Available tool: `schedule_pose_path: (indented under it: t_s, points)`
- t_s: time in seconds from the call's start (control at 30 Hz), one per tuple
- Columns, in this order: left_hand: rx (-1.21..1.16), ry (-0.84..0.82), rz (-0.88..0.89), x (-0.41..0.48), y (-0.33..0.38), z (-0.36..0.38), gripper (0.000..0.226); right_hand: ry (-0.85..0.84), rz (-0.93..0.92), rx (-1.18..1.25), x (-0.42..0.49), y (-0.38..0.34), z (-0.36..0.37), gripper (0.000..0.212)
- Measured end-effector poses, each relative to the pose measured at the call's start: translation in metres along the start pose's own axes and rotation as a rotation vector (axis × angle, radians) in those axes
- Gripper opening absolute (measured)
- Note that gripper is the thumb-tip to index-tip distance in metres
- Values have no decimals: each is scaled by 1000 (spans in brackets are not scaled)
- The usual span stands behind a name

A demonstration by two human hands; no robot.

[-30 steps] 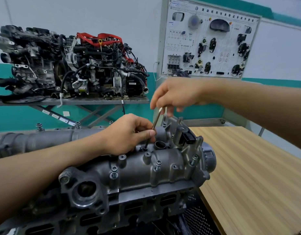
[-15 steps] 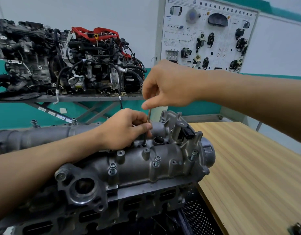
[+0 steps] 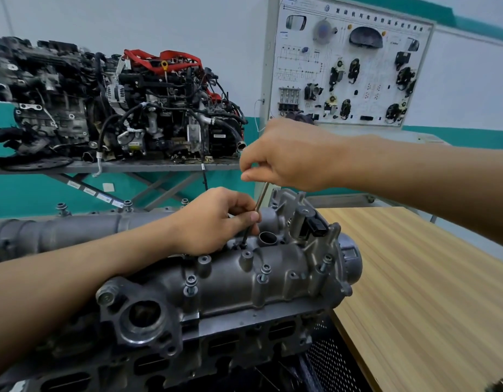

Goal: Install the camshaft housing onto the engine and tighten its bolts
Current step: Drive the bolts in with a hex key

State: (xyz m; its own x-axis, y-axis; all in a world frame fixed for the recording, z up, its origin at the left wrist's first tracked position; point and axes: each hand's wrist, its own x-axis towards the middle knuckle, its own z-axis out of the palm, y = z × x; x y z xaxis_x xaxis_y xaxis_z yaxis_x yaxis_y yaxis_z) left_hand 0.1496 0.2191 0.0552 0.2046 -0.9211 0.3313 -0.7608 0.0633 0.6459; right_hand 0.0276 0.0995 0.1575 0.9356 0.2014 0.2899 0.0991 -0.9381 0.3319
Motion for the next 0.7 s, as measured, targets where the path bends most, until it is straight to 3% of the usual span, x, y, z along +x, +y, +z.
schedule_pose_path:
  t_s: [0.1,0.17,0.3,0.43,0.53,0.7]
  points:
    - [-20,17,-3,1,-1,-2,18,-84,0,-101,-1,2,-2,41]
    - [-26,18,-5,1,-1,-2,17,-115,30,-58,-4,4,-1,38]
    - [-48,12,-9,1,-3,-1,14,-18,281,86,-1,-9,11,23]
    - [-22,26,30,-1,-5,-3,17,-120,485,317,14,-16,16,25]
    - [-38,48,24,-2,-5,-4,18,-183,341,401,8,-11,-1,20]
    - [-46,19,-13,-2,2,-5,17,-251,94,245,-10,6,-10,31]
